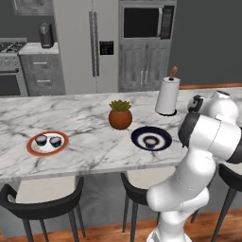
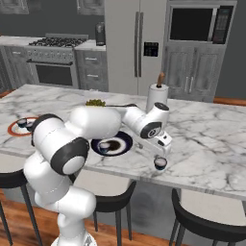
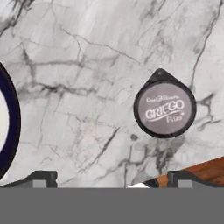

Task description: Place two yogurt containers on each plate.

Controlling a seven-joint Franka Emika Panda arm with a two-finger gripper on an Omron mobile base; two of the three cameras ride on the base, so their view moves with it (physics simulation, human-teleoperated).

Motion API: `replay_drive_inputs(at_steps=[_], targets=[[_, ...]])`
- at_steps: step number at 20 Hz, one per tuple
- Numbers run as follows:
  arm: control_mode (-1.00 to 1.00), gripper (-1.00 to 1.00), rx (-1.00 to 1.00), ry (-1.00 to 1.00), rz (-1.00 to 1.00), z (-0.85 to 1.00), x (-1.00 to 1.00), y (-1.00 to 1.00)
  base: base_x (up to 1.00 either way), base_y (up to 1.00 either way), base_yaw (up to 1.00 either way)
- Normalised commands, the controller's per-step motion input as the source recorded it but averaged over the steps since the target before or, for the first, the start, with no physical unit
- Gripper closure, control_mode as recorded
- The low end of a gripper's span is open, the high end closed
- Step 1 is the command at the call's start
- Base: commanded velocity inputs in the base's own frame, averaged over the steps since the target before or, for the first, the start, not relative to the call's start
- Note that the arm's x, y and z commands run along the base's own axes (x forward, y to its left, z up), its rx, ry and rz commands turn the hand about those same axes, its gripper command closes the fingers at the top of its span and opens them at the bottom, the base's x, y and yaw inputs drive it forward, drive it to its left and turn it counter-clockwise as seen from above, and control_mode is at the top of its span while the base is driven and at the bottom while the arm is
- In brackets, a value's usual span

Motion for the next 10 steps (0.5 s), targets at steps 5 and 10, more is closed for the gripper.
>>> replay_drive_inputs(at_steps=[5, 10], targets=[[-1.00, -1.00, 0.00, 0.00, 0.02, -0.08, 0.00, -0.30, 0.00, 0.00, 0.00], [-1.00, -1.00, 0.00, 0.03, 0.04, -0.12, 0.00, -0.23, 0.00, 0.00, 0.00]])
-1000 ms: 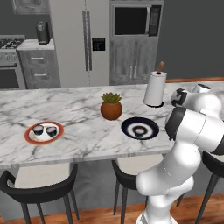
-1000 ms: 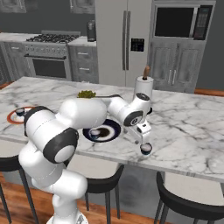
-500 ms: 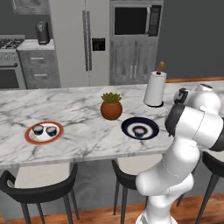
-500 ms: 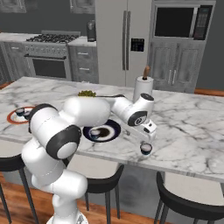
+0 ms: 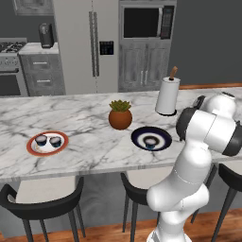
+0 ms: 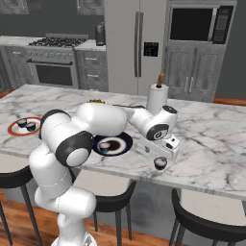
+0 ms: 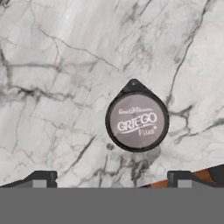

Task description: Place two yogurt containers on each plate.

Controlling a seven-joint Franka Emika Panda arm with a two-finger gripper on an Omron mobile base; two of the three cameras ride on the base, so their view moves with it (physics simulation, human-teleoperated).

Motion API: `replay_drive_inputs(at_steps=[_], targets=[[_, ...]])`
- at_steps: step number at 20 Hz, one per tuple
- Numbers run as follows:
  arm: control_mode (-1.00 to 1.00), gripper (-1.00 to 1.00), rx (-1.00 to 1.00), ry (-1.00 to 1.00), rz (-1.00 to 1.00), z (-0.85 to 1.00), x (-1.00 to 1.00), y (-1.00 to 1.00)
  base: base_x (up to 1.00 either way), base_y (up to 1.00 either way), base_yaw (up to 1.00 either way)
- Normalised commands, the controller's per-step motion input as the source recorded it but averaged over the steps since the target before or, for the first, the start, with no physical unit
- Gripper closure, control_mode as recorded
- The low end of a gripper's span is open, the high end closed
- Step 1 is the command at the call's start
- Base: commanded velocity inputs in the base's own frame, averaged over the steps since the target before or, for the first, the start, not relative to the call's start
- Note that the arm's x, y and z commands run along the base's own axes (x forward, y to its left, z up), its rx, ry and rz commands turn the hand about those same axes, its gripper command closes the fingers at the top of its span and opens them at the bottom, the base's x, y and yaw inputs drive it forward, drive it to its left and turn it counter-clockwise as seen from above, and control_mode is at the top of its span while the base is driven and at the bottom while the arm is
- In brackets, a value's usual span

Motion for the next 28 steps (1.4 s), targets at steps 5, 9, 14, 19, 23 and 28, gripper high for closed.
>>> replay_drive_inputs(at_steps=[5, 9, 14, 19, 23, 28], targets=[[-1.00, -1.00, -0.03, 0.11, 0.05, -0.20, 0.00, -0.11, 0.00, 0.00, 0.00], [-1.00, -1.00, -0.01, 0.08, 0.05, -0.15, 0.02, -0.09, 0.00, 0.00, 0.00], [-1.00, -1.00, 0.00, 0.02, 0.06, -0.11, 0.16, -0.15, 0.00, 0.00, 0.00], [-1.00, -1.00, 0.00, 0.00, 0.03, -0.15, 0.15, -0.07, 0.00, 0.00, 0.00], [-1.00, -1.00, 0.00, 0.00, 0.02, -0.23, 0.03, 0.00, 0.00, 0.00, 0.00], [-1.00, -1.00, 0.00, 0.00, 0.00, -0.24, 0.03, 0.00, 0.00, 0.00, 0.00]])
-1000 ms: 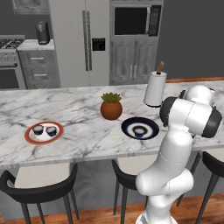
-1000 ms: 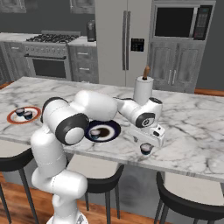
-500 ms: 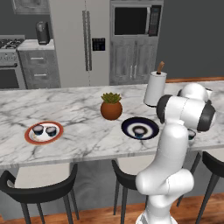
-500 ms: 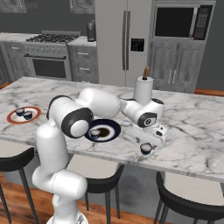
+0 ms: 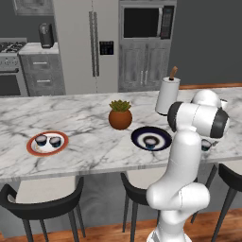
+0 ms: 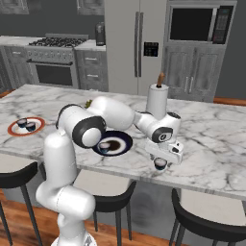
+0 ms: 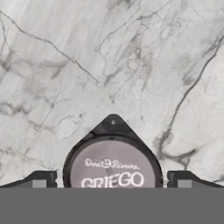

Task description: Place two yogurt containers on each plate.

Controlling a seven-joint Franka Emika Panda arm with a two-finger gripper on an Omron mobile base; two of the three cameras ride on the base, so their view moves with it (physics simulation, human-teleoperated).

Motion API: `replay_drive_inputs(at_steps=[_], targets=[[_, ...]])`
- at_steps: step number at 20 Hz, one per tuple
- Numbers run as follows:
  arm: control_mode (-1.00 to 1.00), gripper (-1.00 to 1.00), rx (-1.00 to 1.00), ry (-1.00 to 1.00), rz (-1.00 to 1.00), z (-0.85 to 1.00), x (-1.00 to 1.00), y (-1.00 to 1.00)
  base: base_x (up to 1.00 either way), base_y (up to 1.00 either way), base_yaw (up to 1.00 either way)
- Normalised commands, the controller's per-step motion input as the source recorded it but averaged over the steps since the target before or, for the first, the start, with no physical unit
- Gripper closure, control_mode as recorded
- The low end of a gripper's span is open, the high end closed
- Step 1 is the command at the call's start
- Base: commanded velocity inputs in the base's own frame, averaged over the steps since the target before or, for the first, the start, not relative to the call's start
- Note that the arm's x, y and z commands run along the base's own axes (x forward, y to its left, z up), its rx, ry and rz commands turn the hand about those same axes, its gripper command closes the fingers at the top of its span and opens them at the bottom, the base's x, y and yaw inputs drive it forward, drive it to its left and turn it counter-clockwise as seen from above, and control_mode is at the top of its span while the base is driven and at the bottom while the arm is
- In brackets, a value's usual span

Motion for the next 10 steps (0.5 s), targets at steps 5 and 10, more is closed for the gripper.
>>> replay_drive_inputs(at_steps=[5, 10], targets=[[-1.00, -1.00, 0.00, 0.00, 0.00, -0.17, 0.06, 0.00, 0.00, 0.00, 0.00], [-1.00, -1.00, 0.00, 0.00, 0.02, -0.13, 0.04, 0.00, 0.00, 0.00, 0.00]])
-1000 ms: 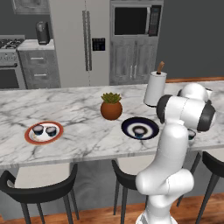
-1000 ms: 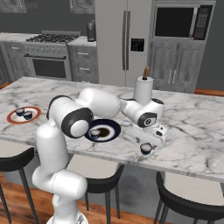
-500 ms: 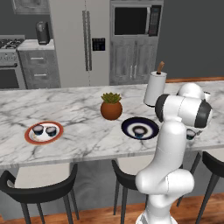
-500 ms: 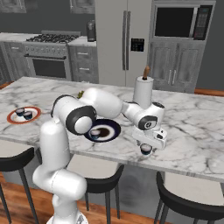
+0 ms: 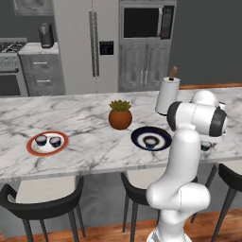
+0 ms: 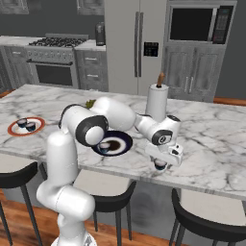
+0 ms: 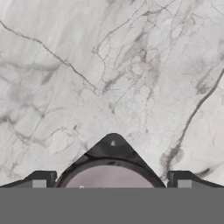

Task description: Place two yogurt containers on each plate.

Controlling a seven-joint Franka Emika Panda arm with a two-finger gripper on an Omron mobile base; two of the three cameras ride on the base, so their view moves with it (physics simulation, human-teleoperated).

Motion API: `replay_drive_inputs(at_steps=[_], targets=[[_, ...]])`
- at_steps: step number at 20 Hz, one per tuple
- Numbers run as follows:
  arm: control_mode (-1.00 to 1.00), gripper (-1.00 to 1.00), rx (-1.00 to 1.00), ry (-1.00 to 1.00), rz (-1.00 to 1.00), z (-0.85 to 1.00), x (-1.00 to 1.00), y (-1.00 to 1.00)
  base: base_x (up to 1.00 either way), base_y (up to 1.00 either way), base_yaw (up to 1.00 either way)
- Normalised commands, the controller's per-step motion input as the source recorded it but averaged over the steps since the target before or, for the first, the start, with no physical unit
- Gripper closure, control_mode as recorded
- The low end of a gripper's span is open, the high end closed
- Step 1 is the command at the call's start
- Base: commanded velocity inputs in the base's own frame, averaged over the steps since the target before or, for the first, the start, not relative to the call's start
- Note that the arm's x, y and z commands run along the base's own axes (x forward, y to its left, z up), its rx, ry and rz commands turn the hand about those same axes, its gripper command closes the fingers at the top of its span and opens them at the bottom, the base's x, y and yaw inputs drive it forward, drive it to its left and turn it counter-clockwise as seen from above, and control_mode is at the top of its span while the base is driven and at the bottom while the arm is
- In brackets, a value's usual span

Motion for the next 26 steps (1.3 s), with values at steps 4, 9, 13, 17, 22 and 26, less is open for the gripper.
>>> replay_drive_inputs(at_steps=[4, 9, 13, 17, 22, 26], targets=[[-1.00, 1.00, 0.00, 0.00, 0.01, -0.18, 0.00, 0.00, 0.00, 0.00, 0.00], [-1.00, 1.00, 0.00, -0.01, 0.00, -0.01, -0.03, 0.00, 0.00, 0.00, 0.00], [-1.00, 1.00, -0.03, -0.04, 0.00, 0.39, -0.17, 0.25, 0.00, 0.00, 0.00], [-1.00, 1.00, -0.09, 0.00, 0.00, 0.58, -0.03, 0.52, 0.00, 0.00, 0.00], [-1.00, 1.00, -0.09, 0.04, 0.00, 0.38, 0.01, 0.64, 0.00, 0.00, 0.00], [-1.00, 1.00, -0.06, 0.26, 0.04, 0.02, 0.11, 0.73, 0.00, 0.00, 0.00]])
